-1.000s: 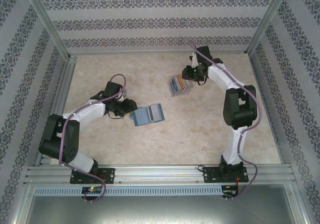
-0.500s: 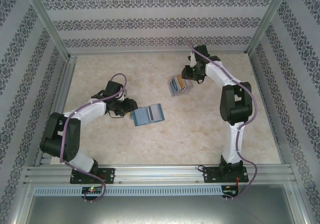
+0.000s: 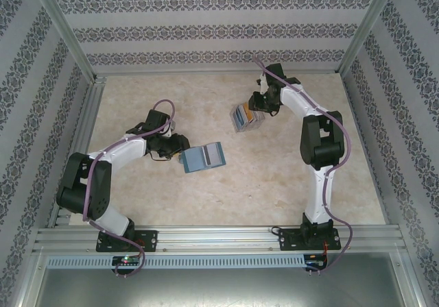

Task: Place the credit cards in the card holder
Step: Pick up the credit card from the storage box.

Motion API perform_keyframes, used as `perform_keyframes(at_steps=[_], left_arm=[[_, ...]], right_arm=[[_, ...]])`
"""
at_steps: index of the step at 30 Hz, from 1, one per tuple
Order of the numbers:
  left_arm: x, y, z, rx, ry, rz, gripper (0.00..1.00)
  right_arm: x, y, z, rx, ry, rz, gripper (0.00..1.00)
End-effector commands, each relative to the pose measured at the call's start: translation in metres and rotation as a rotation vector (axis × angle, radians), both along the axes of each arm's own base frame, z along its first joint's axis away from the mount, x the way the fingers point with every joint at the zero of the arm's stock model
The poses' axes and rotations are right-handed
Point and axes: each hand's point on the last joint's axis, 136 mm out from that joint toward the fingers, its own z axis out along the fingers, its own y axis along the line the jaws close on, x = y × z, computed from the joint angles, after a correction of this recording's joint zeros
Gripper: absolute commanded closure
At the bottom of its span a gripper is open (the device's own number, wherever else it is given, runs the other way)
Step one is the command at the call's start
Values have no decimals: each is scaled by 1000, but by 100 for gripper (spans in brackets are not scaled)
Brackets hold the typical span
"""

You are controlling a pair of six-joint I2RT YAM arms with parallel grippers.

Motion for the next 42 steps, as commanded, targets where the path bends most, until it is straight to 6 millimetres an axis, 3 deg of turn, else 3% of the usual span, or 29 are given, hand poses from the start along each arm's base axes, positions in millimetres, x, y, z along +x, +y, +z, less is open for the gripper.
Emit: perform_keyframes(at_steps=[1,29,42], left_arm=[[4,-6,3,-5,-21,-29,57],[4,-8,-1,-5,-9,-33,56],[3,-9,-3,-3,-6,-34,56]], right_arm=[[1,7,17,35,-21,19,65],[-5,8,35,51,-49,29,67],[-5,0,46,38,-69,18,80]])
